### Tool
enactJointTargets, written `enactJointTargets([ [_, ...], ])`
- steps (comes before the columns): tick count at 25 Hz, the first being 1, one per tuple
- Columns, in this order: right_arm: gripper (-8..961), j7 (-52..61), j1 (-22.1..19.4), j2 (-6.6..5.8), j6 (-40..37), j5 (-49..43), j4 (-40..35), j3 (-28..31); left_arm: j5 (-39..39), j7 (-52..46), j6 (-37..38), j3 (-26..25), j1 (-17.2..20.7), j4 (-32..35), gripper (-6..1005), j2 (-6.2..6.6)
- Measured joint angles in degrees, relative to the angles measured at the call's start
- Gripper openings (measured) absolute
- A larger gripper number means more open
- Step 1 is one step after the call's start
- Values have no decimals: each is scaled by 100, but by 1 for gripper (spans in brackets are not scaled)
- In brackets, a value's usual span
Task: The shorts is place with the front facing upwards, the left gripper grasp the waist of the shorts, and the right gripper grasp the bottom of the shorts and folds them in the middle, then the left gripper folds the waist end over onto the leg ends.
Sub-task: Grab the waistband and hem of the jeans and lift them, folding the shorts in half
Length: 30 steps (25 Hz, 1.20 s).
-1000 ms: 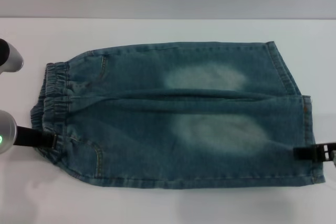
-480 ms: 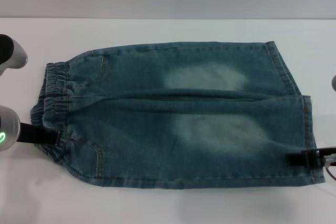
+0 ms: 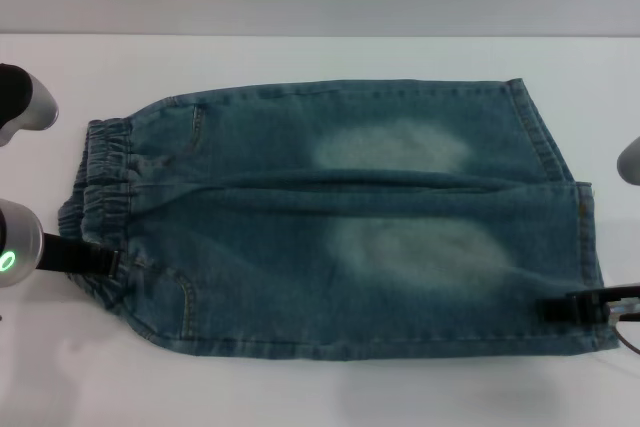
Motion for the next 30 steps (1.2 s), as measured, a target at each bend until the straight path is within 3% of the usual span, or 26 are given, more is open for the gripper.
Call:
enactJointTargets([
  [10,758,-61,141,-26,41,71,-232,-78,1,0,-6,-2,-18,-1,75,2],
  [12,534,-66,141,-27,39,71,-231,-80,1,1,-8,-4,-23,0,75,7],
  [18,294,-105,138,-27,31,71,-90,-112,-10,47,-11,-20,-25,-20,74,1],
  [30,46,-121,73,-53,-41,-39,634,-7,-14,52,285,-119,44,-152,74,5],
])
